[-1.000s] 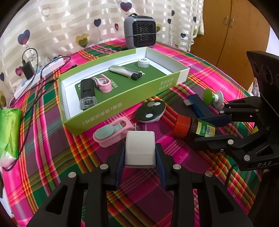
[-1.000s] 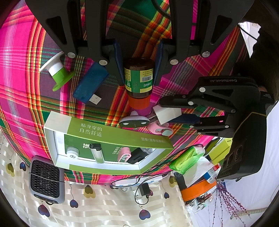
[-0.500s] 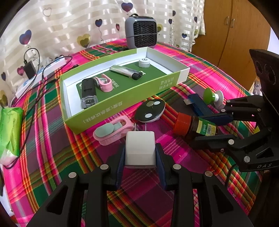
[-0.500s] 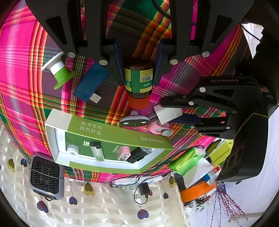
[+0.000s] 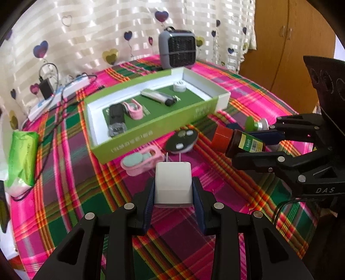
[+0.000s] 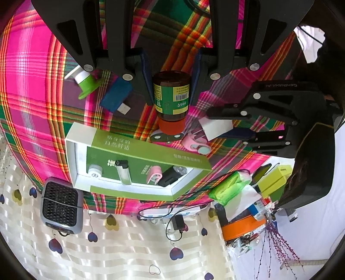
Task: Organize rigid objects
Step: 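Carry the brown bottle with the right tool toward the box while the left tool carries the white cube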
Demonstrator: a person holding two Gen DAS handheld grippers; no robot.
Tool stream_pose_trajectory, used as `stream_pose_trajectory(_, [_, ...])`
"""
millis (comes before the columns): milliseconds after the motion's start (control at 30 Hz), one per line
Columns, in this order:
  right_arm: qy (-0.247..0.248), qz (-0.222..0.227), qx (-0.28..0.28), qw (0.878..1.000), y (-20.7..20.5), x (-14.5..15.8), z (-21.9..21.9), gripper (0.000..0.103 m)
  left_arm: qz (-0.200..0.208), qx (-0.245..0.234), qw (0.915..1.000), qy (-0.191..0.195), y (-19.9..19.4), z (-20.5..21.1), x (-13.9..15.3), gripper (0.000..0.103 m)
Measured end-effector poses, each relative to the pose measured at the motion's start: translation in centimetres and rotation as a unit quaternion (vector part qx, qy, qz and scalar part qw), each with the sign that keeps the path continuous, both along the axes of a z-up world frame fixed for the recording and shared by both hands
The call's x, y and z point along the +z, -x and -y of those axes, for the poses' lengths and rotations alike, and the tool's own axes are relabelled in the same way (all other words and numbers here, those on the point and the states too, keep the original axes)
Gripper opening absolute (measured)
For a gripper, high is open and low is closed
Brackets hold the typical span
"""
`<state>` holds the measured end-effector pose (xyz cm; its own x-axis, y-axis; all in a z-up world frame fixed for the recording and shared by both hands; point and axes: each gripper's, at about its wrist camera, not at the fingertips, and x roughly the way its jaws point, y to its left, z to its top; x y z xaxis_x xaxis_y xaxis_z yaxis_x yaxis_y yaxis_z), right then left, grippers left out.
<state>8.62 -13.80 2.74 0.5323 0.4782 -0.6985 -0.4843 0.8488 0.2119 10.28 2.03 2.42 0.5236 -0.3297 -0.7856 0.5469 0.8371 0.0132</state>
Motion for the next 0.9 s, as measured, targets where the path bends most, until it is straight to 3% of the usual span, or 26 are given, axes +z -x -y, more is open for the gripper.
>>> stream_pose_trajectory(367, [-0.008, 0.017, -0.033, 0.999, -1.3, 1.8, 1.5, 0.033, 0.029, 0.028, 0.9991, 0.014, -0.8, 0.2, 2.4, 0.032])
stream_pose_trajectory(900, [0.0, 0.021, -0.067, 0.998, -4.6, 2.8, 2.5, 0.033, 0.032, 0.054, 0.9973, 0.038, -4.2, -0.4, 3.1, 0.032])
